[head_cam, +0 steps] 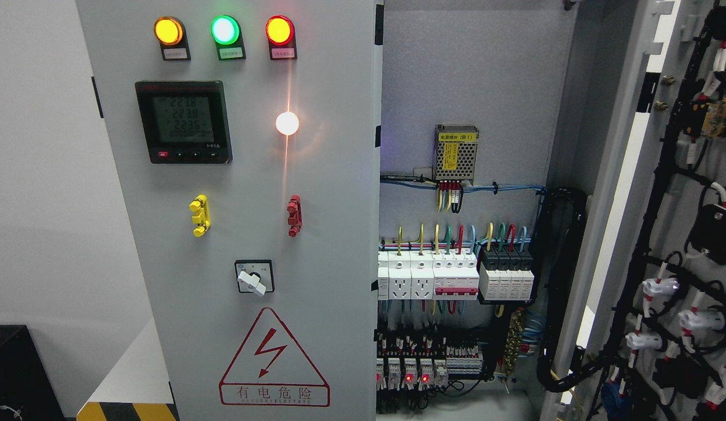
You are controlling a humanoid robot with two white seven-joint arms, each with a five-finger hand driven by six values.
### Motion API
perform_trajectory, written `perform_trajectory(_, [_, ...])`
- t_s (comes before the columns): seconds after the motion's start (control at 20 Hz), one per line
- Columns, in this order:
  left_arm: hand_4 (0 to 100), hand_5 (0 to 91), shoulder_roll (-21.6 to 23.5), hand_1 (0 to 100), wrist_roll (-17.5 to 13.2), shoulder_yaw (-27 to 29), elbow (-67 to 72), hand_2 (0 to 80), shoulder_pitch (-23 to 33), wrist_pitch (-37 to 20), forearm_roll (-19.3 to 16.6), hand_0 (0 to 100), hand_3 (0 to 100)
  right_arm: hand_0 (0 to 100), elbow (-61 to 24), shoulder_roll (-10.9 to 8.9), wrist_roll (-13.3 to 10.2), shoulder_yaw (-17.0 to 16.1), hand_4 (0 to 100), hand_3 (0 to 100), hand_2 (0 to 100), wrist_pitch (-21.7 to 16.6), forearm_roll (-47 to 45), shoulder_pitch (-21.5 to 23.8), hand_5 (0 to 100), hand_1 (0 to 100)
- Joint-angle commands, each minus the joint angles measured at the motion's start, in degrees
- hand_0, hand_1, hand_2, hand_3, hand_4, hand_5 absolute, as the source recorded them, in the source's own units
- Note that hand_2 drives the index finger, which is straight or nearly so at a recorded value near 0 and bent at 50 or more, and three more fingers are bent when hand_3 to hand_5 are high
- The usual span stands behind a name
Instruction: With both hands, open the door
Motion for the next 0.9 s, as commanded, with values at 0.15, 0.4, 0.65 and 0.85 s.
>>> perform_trajectory(0.15, [0,0.0,-9.73,0,-0.01,23.32,20.88,0.0,0.62,0.01,-19.33,0,0,0,0.1,0.01,-0.01,0.0,0,0,0,0.02,0.04,0.0,0,0])
perform_trajectory(0.4, [0,0.0,-9.73,0,-0.01,24.93,20.88,0.0,1.24,-0.08,-25.78,0,0,0,0.01,0.01,-0.01,0.0,0,0,0,0.02,0.04,0.0,0,0])
perform_trajectory(0.65, [0,0.0,-9.73,0,-0.01,25.19,20.53,0.0,1.5,0.01,-25.78,0,0,0,0.01,0.01,0.08,0.0,0,0,0,0.02,0.05,0.0,0,0])
perform_trajectory(0.85, [0,0.0,-9.99,0,0.08,25.28,20.26,0.0,1.59,0.01,-25.78,0,0,0,0.01,0.01,-0.01,0.0,0,0,0,0.02,0.04,0.0,0,0])
